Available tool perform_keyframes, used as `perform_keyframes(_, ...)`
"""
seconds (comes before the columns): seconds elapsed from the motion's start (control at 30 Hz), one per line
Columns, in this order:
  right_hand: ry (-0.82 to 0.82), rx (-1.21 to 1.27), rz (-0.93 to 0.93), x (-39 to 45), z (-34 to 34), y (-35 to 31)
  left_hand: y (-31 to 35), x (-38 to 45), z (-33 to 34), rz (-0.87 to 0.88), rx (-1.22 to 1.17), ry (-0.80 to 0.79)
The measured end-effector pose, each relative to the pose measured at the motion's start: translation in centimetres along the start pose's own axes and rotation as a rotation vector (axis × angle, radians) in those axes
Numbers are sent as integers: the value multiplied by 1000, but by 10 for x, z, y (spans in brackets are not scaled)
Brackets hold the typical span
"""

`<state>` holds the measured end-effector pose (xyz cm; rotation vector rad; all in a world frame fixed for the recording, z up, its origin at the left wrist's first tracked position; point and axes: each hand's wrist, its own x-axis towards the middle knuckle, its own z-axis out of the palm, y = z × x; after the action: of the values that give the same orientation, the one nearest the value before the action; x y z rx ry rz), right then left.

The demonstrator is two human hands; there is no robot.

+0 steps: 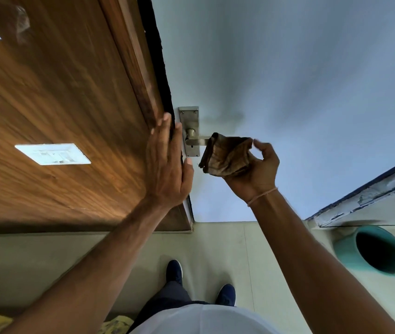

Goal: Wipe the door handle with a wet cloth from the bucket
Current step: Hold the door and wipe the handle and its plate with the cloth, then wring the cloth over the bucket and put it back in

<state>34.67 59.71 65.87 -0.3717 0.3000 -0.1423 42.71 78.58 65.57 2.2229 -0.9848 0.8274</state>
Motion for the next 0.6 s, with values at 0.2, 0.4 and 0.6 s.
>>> perform_keyframes(0.2, 35, -120, -145, -13, 5, -9, 21, 13, 33, -314, -582, -256)
perform_keyframes(0.4, 288, -145, -252, -35, -13, -27, 54, 54, 51, -859, -1176, -701)
perform_keyframes(0.6, 479, -93, -409, -101, -42, -38, 99, 63, 81, -826, -1231, -1081)
